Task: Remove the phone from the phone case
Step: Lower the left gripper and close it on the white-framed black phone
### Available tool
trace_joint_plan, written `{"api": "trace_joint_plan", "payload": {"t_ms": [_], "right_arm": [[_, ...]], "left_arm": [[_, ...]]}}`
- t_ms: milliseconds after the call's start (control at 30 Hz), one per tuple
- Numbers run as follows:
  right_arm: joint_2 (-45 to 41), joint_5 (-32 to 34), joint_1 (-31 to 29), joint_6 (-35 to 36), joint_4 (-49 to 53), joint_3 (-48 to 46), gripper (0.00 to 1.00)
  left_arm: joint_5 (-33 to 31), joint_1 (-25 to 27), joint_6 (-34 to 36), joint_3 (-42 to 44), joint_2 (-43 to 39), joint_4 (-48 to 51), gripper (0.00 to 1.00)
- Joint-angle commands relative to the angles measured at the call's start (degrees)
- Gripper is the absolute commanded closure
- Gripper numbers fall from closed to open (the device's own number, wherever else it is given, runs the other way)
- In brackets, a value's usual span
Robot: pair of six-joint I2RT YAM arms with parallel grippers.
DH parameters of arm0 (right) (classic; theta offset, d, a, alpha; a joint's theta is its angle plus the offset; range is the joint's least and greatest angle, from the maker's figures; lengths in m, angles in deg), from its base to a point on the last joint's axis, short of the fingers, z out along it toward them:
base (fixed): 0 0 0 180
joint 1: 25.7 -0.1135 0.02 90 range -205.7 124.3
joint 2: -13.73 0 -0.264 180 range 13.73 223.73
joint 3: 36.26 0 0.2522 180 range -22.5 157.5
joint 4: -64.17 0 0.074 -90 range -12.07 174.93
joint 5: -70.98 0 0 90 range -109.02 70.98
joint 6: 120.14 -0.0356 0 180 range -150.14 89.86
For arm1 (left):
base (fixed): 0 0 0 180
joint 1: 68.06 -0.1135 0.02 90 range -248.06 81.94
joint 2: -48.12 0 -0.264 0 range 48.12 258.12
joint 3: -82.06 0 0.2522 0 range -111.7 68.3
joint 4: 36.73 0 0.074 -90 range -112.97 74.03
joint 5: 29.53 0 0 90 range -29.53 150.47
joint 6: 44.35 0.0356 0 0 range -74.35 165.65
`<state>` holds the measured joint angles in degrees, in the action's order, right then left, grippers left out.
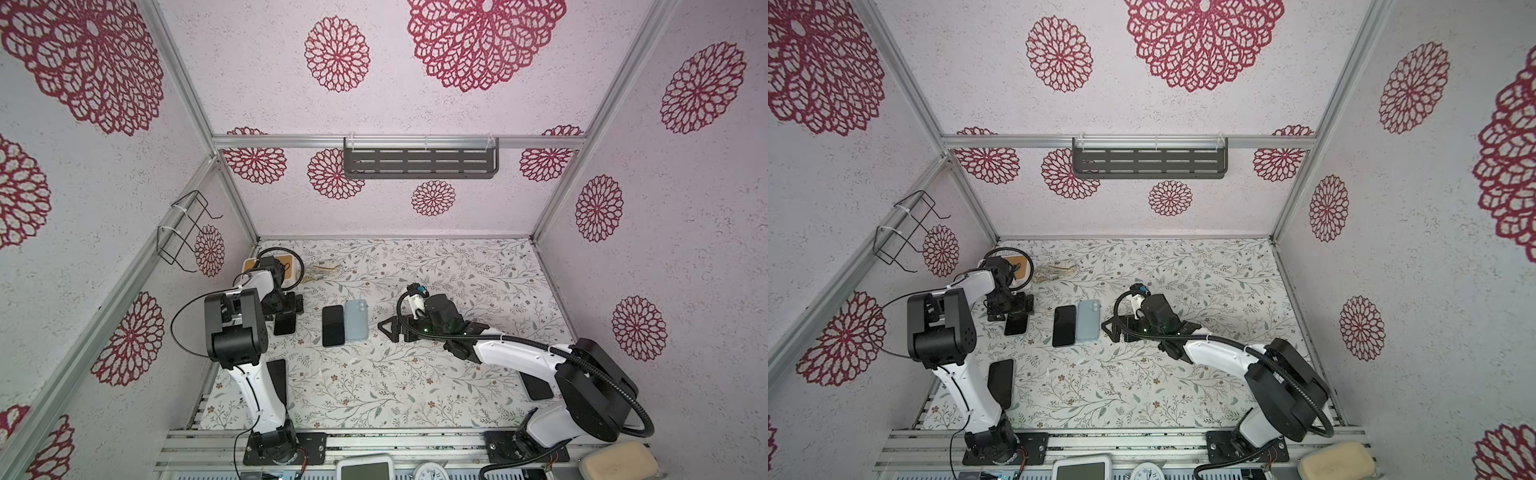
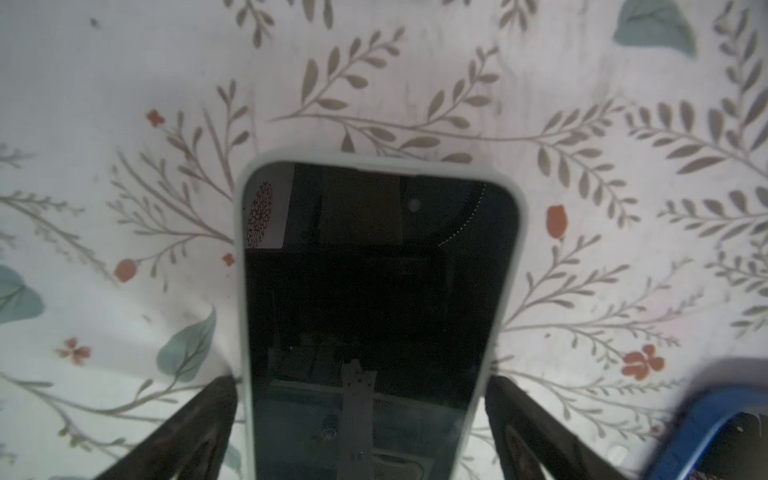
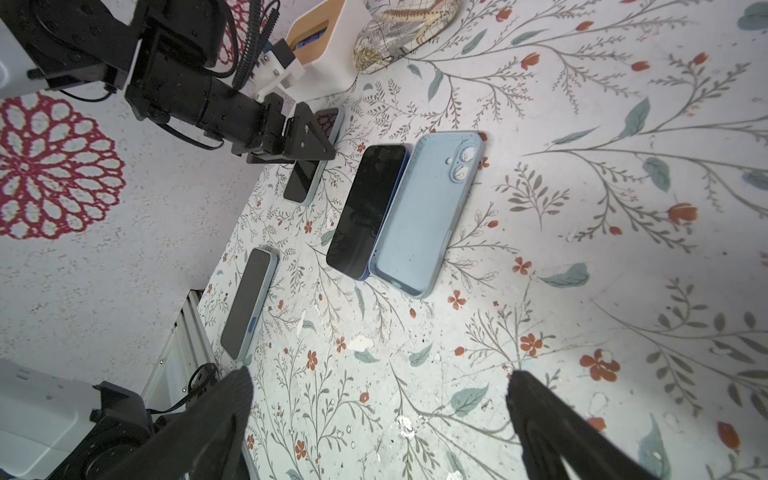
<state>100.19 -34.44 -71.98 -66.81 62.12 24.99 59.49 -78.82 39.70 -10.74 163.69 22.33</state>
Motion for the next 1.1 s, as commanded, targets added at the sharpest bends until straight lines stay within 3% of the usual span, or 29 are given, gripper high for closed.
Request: {"api": "trace_joint_plan", "payload": {"t_ms": [0, 500, 700, 1067], "right_arm": [[0.2, -1.0, 0.1, -0.7, -2.1, 2.3, 0.01], [0.8, -0.8, 0.0, -0.8, -1.8, 3.3, 0.01], [2.3, -1.7, -0.2, -1.6, -3.6, 3.2, 0.01], [4.7, -3.2, -1.3, -3.0, -6.2, 4.0, 0.01]], "left_arm": [[-2.0, 0.2, 0.3, -1.7, 1.7, 0.1, 0.01], [5.0, 0.1, 0.0, -0.9, 3.5, 0.9, 0.43], [8.1, -0.3, -1.9, -0.4, 0.3, 1.0, 0.53], [19.2, -3.5, -5.1, 1.4, -7.0, 1.2, 0.58]]}}
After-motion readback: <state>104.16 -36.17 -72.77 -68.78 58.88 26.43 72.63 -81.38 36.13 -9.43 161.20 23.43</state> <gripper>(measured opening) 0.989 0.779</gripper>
